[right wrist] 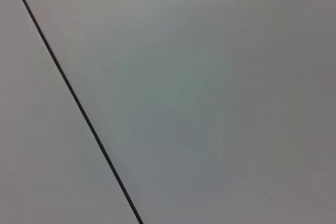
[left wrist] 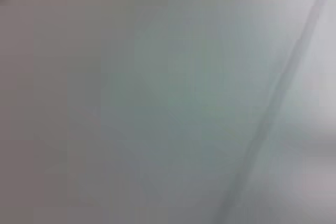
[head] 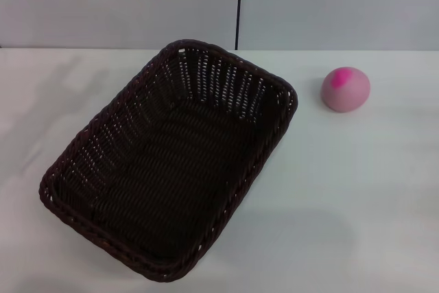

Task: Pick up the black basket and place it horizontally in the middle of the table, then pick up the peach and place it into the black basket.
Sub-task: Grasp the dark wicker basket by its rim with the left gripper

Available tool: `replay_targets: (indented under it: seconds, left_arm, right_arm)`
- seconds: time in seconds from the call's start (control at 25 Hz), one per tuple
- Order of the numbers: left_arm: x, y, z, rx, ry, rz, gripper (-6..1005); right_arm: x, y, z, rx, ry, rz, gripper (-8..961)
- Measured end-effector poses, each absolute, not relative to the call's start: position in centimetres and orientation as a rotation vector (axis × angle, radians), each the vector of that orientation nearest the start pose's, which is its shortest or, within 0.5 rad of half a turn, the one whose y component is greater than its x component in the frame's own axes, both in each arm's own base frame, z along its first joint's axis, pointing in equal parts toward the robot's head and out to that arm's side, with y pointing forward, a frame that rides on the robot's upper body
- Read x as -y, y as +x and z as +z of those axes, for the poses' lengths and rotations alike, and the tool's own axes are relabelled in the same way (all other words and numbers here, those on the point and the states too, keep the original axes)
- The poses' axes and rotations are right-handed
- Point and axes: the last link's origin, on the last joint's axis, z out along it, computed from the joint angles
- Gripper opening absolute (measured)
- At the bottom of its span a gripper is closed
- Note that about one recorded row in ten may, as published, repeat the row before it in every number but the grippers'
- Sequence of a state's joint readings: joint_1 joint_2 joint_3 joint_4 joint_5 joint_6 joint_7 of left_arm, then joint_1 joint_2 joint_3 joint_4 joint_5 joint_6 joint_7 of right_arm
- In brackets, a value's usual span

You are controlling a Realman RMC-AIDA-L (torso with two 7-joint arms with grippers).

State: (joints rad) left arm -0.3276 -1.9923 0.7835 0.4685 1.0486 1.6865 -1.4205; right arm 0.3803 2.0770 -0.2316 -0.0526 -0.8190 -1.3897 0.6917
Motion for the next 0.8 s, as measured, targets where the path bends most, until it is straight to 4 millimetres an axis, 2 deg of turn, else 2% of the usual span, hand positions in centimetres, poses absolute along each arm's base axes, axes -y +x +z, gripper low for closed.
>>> replay_targets:
  seconds: [0.04, 0.2, 0.28, 0.36, 0.48, 0.52, 0.64, 0.68, 0.8]
  left_arm:
    - [-30.3, -28.7, 9.6, 0.740, -1.930, -1.590, 713]
    - [-32.6, -26.3, 10.4, 0.825, -2.199, -1.521, 814]
    - [-33.5, -25.5, 10.7, 0.891, -2.313, -1.439, 815]
    - [-34.9, -24.3, 11.2, 1.012, -2.468, -1.216, 815]
    - [-35.1, -24.1, 11.4, 1.029, -2.491, -1.157, 815]
    - [-35.4, -23.8, 11.6, 1.062, -2.533, -1.016, 815]
    - [-35.5, -23.7, 11.7, 1.073, -2.545, -0.967, 814]
    - [-35.7, -23.7, 11.6, 1.143, -2.568, -0.778, 814]
    - [-35.7, -23.7, 11.4, 1.206, -2.572, -0.609, 814]
  right_arm:
    - [-28.9, 38.6, 7.7, -0.770, -1.011, 1.089, 588]
    - [-28.9, 38.6, 7.6, -0.771, -1.012, 1.088, 587]
    - [-28.8, 38.6, 7.6, -0.772, -1.017, 1.087, 586]
    - [-28.8, 38.6, 7.5, -0.773, -1.022, 1.086, 586]
    - [-28.8, 38.6, 7.5, -0.772, -1.020, 1.086, 585]
    - [-28.8, 38.6, 7.6, -0.772, -1.017, 1.086, 585]
    - [-28.7, 38.7, 7.6, -0.773, -1.013, 1.085, 584]
    - [-28.7, 38.8, 7.7, -0.773, -1.012, 1.084, 583]
    - [-28.6, 38.9, 7.7, -0.777, -1.009, 1.079, 583]
